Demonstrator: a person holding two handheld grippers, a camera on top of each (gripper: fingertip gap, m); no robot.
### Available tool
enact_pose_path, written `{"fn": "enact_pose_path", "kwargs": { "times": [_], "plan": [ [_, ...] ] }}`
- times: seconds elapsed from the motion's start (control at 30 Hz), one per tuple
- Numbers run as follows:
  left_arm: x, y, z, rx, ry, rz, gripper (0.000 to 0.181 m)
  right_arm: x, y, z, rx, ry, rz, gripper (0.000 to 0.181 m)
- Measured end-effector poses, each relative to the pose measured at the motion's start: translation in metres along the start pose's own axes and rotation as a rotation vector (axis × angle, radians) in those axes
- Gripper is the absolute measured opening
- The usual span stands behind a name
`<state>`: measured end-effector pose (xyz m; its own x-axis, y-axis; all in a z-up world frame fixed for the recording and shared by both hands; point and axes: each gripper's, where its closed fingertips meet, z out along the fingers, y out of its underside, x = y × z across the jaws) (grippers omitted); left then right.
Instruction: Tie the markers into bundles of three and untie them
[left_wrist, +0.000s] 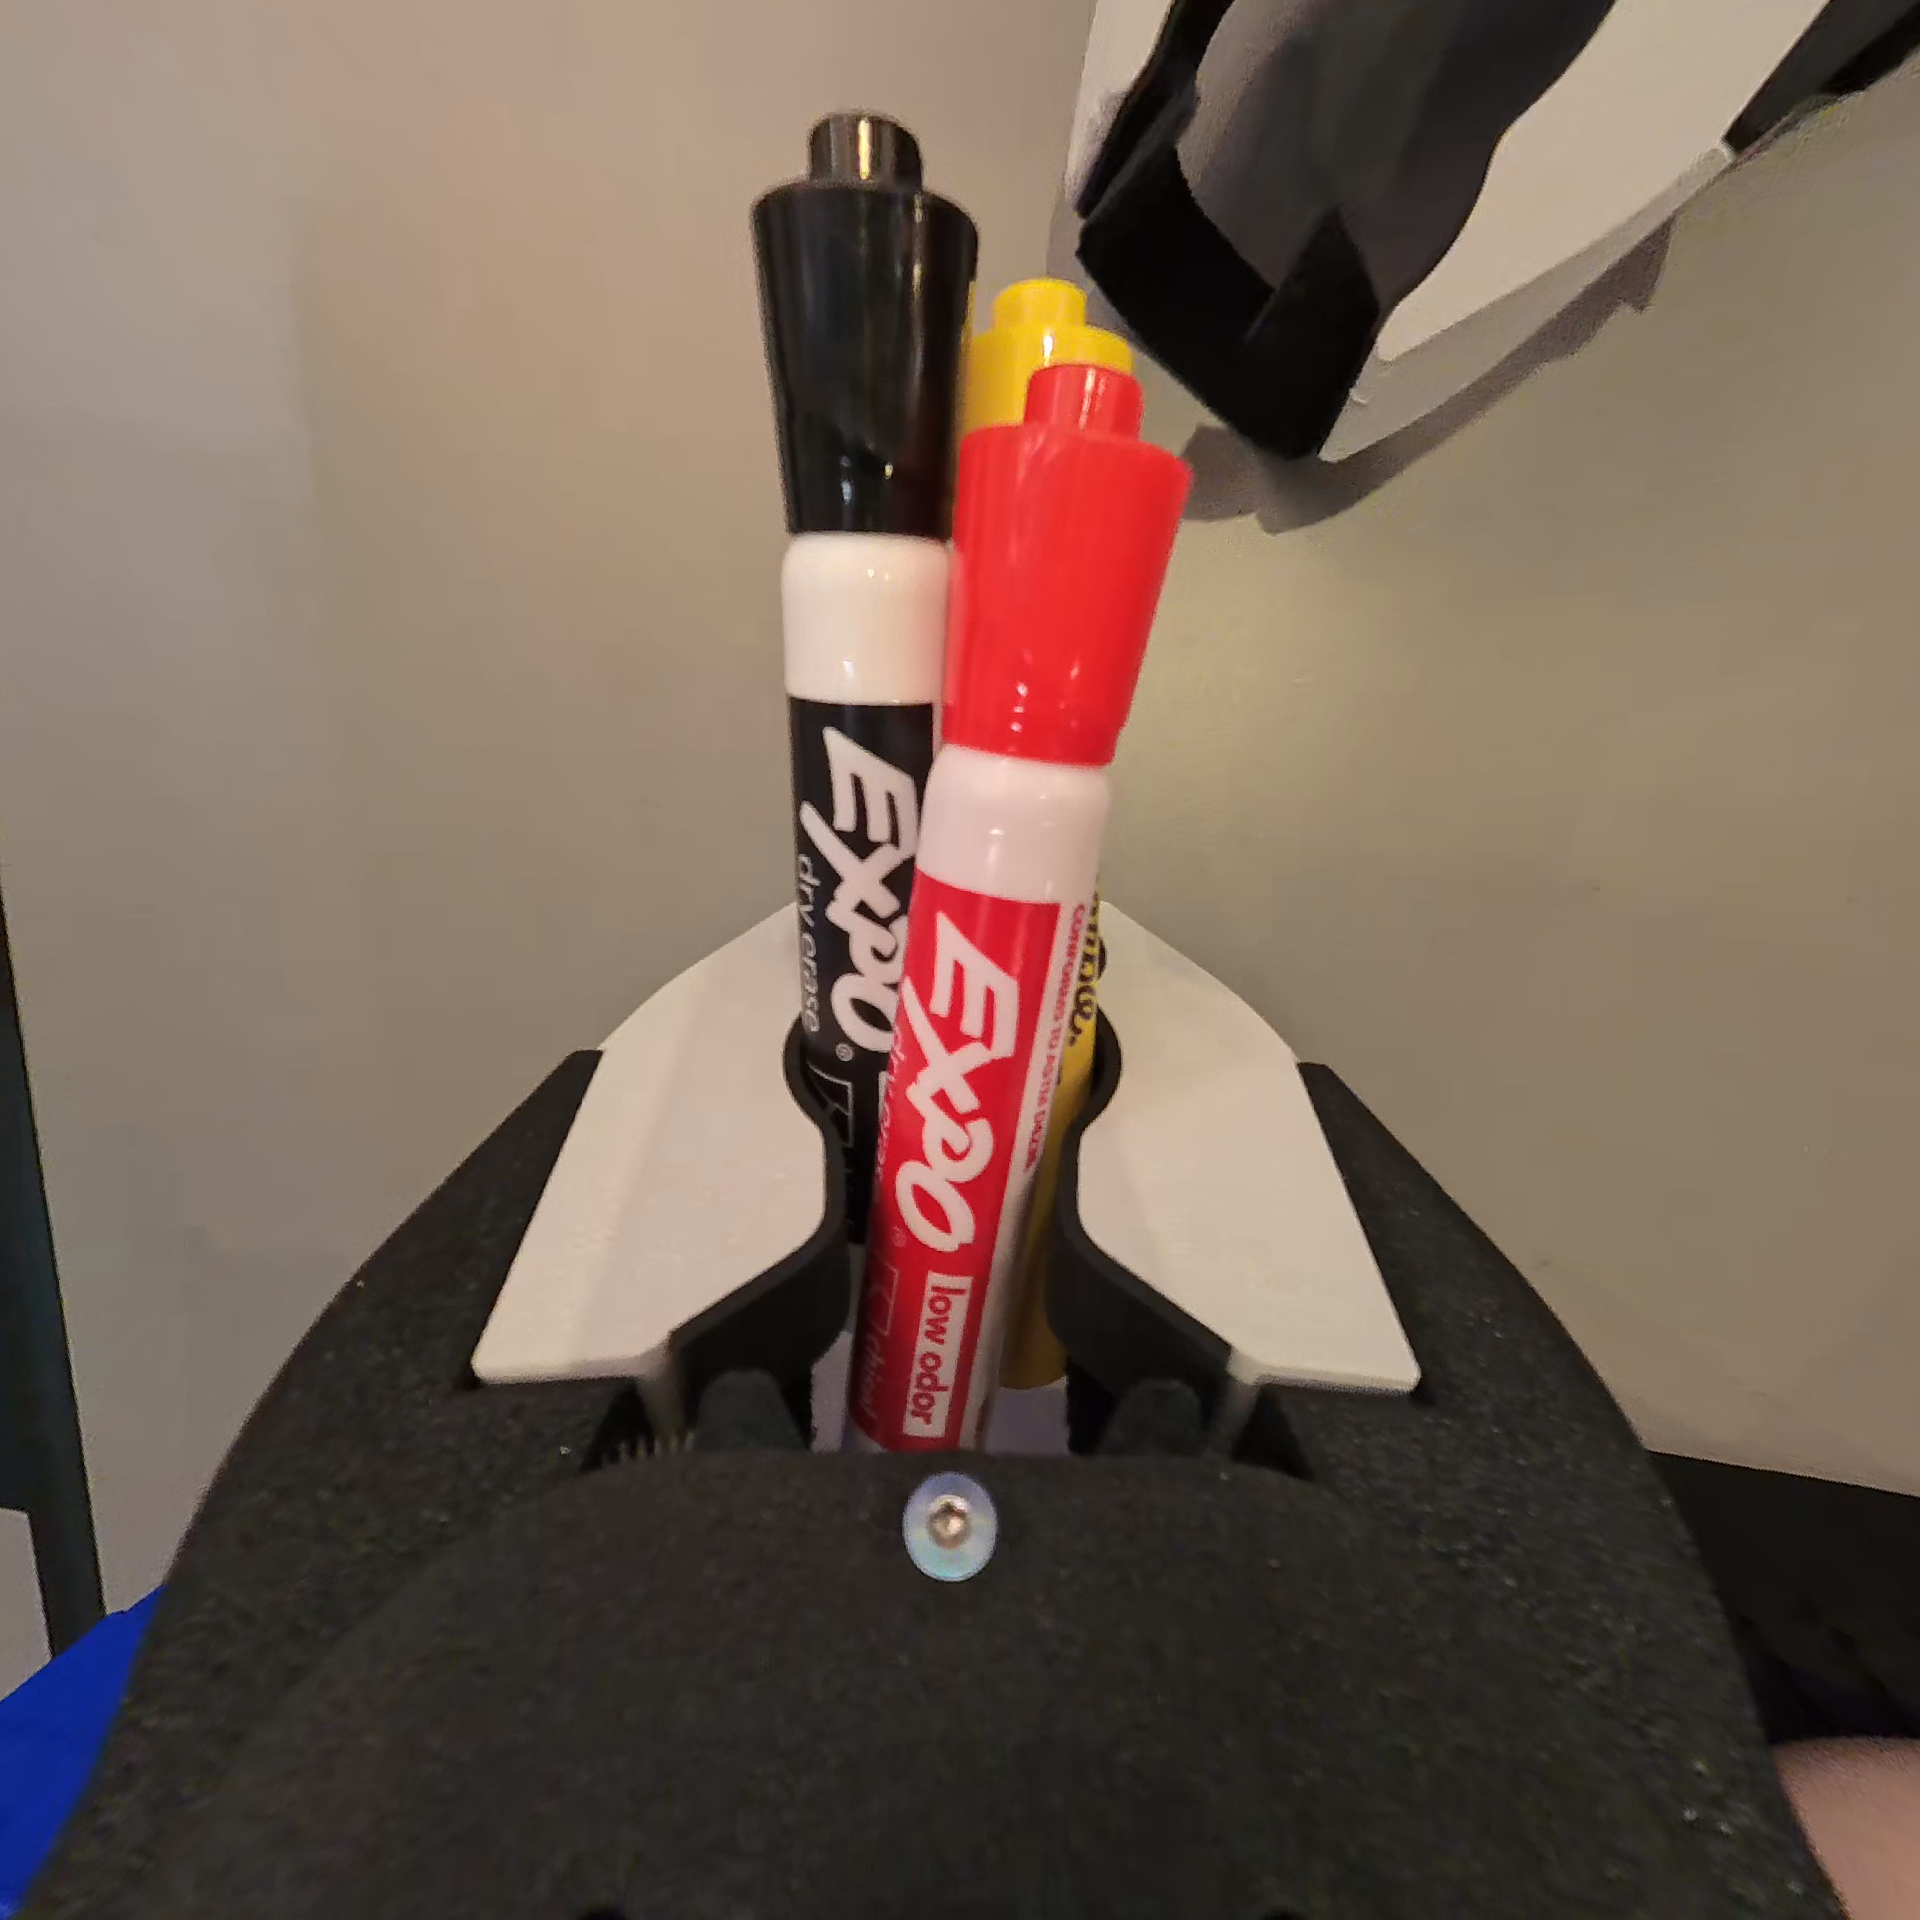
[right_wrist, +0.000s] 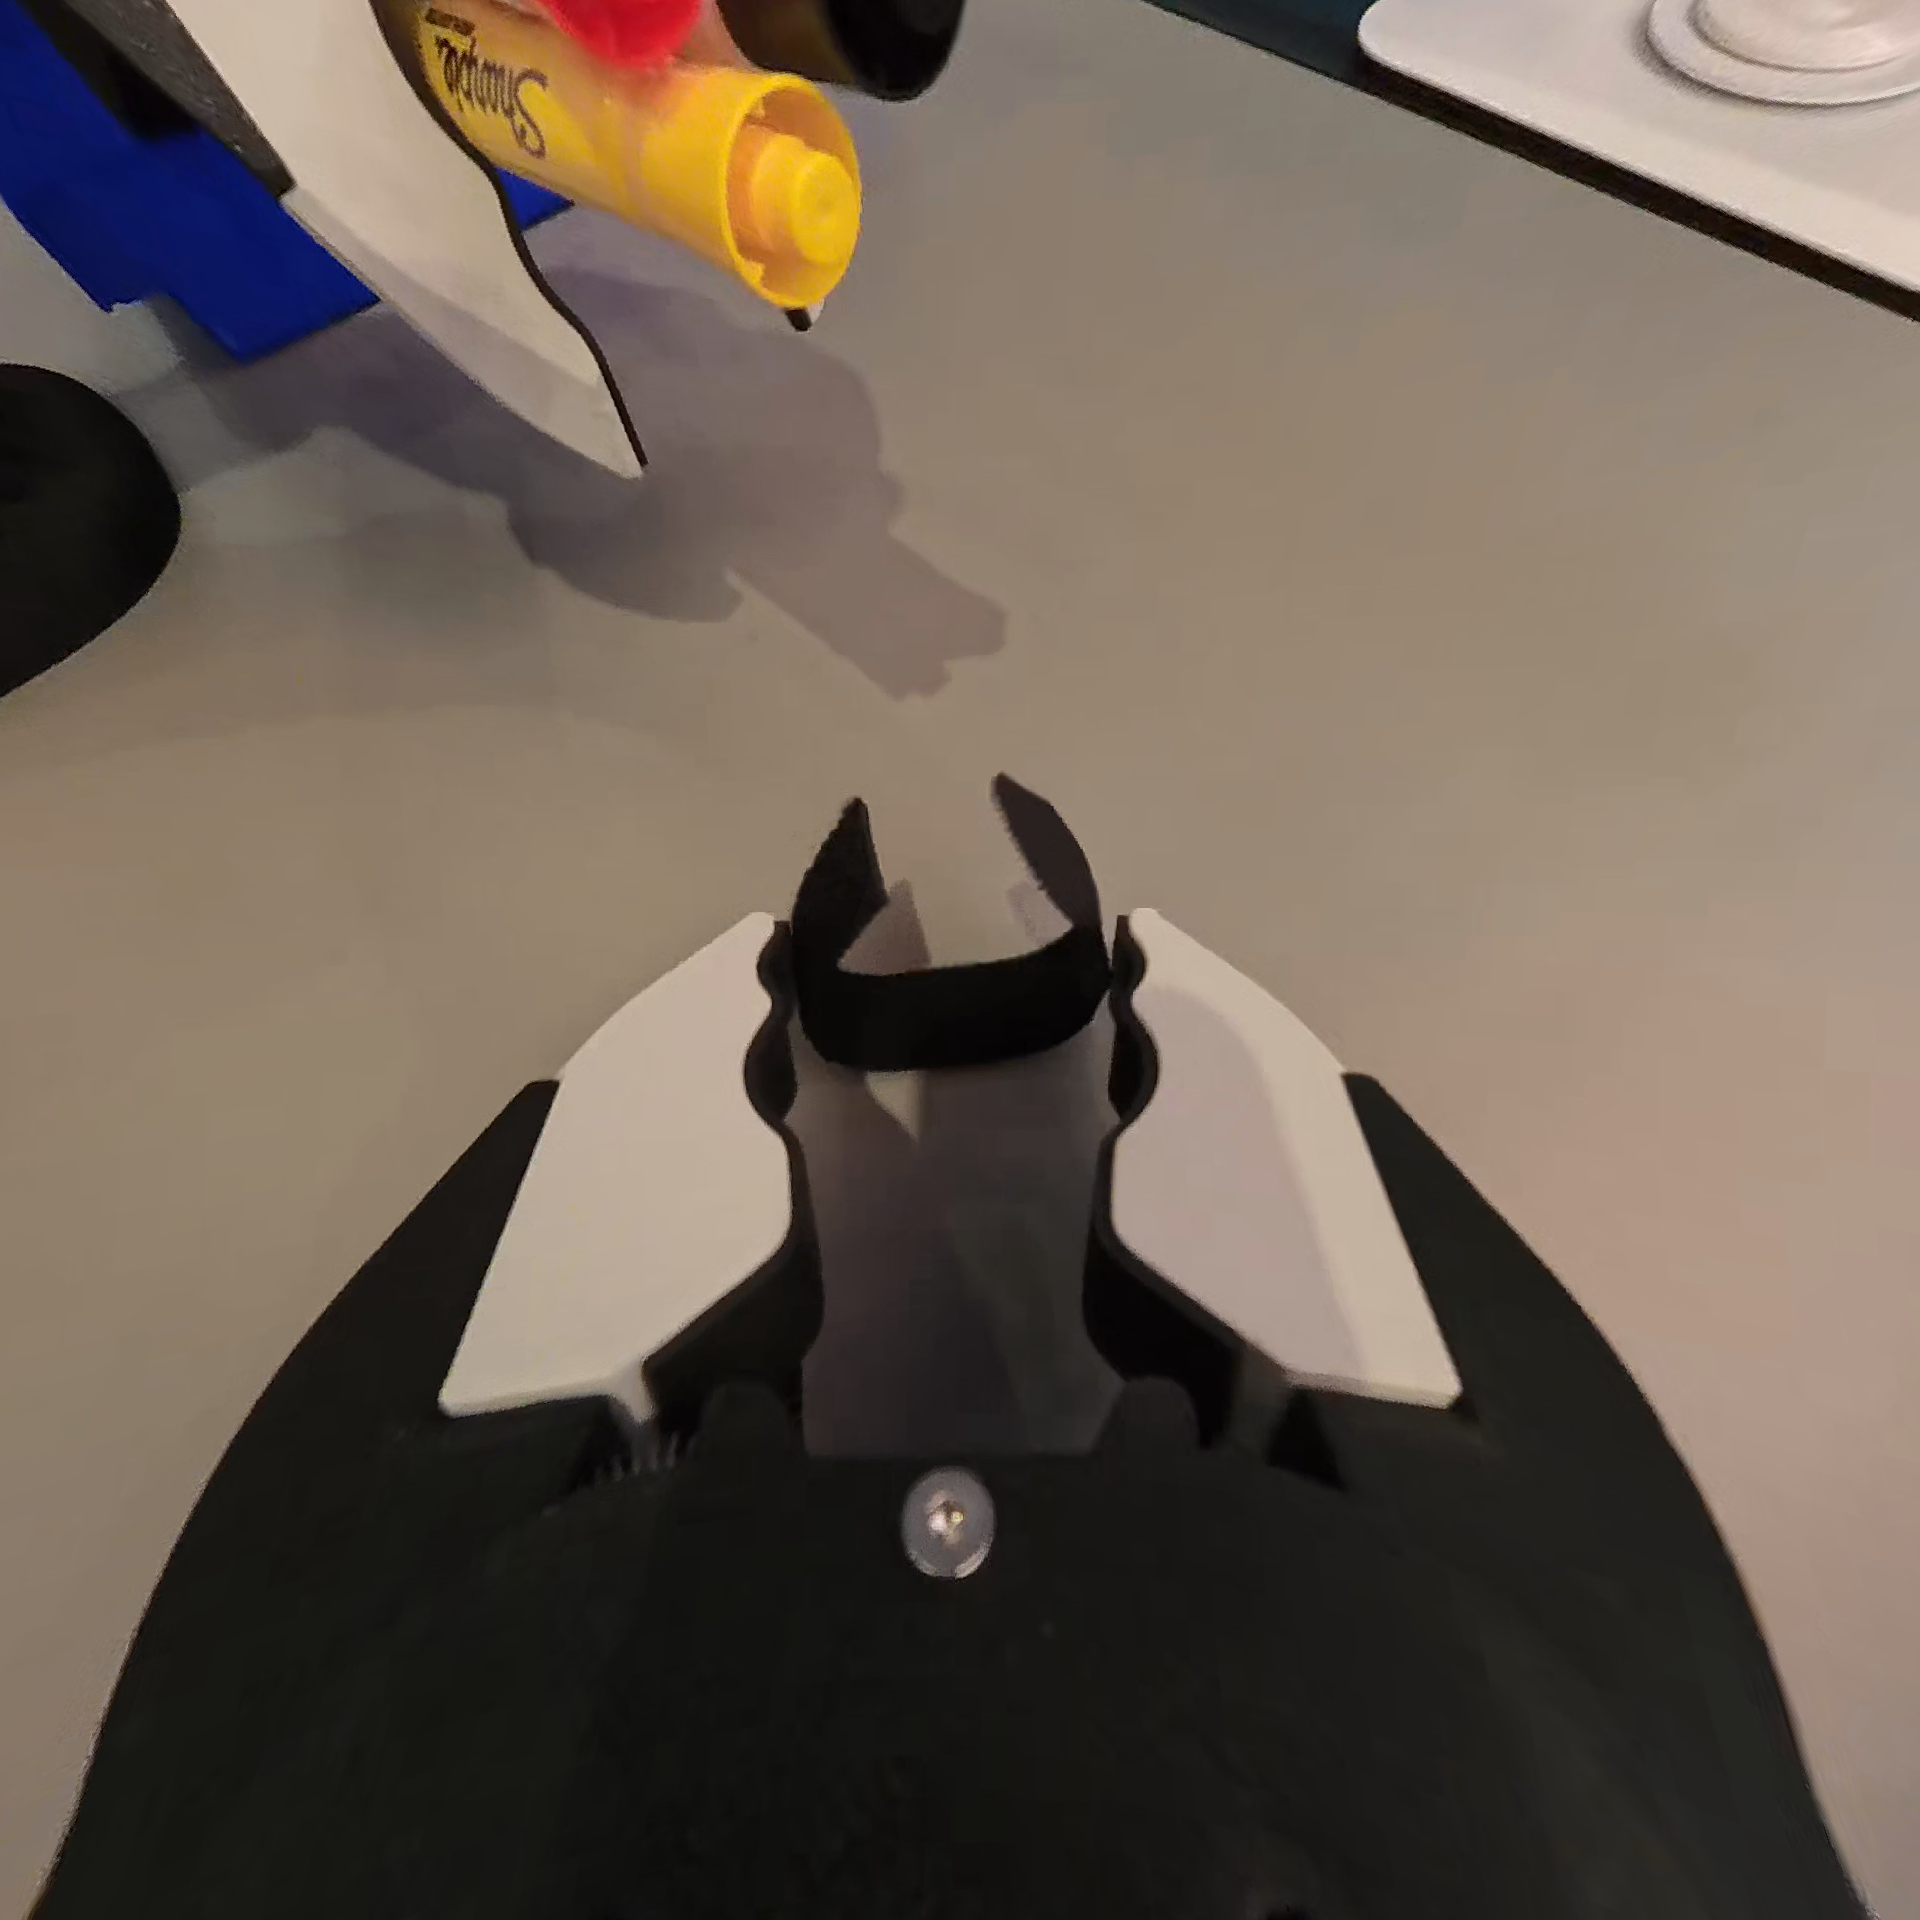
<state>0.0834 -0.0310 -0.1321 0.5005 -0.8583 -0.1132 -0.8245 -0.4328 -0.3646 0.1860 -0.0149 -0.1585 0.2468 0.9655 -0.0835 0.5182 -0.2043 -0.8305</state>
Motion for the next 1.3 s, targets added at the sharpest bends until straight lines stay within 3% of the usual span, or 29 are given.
{"fn": "enact_pose_path", "kwargs": {
  "times": [0.13, 0.3, 0.37, 0.5, 0.6, 0.87, 1.03, 1.3],
  "plan": [
    [0.0, 0.001, -0.001, -0.002, -0.003, 0.0, 0.042, 0.001, 0.005, 0.004, -0.047, -0.018, 0.004, 0.065],
    [0.002, 0.0, 0.0, -0.007, 0.002, 0.003, 0.042, 0.002, 0.008, 0.007, -0.082, -0.043, -0.002, 0.054],
    [0.002, 0.001, 0.001, -0.016, 0.002, 0.01, 0.042, 0.002, 0.007, 0.008, -0.085, -0.055, 0.0, 0.065],
    [0.003, 0.001, 0.002, -0.02, 0.009, 0.007, 0.043, -0.006, 0.006, 0.005, -0.071, -0.087, -0.07, 0.069],
    [0.004, 0.001, 0.001, -0.016, 0.014, 0.007, 0.042, -0.012, 0.011, 0.006, -0.092, -0.109, -0.114, 0.088],
    [0.006, 0.0, -0.001, -0.017, 0.015, 0.012, 0.042, -0.018, 0.018, 0.006, -0.133, -0.129, -0.172, 0.097],
    [0.007, 0.0, -0.002, -0.015, 0.02, 0.013, 0.042, -0.014, 0.021, 0.01, -0.162, -0.09, -0.18, 0.088],
    [0.008, 0.0, -0.001, -0.018, 0.023, 0.013, 0.042, -0.012, 0.008, 0.014, -0.103, -0.086, -0.162, 0.053]
  ]
}}
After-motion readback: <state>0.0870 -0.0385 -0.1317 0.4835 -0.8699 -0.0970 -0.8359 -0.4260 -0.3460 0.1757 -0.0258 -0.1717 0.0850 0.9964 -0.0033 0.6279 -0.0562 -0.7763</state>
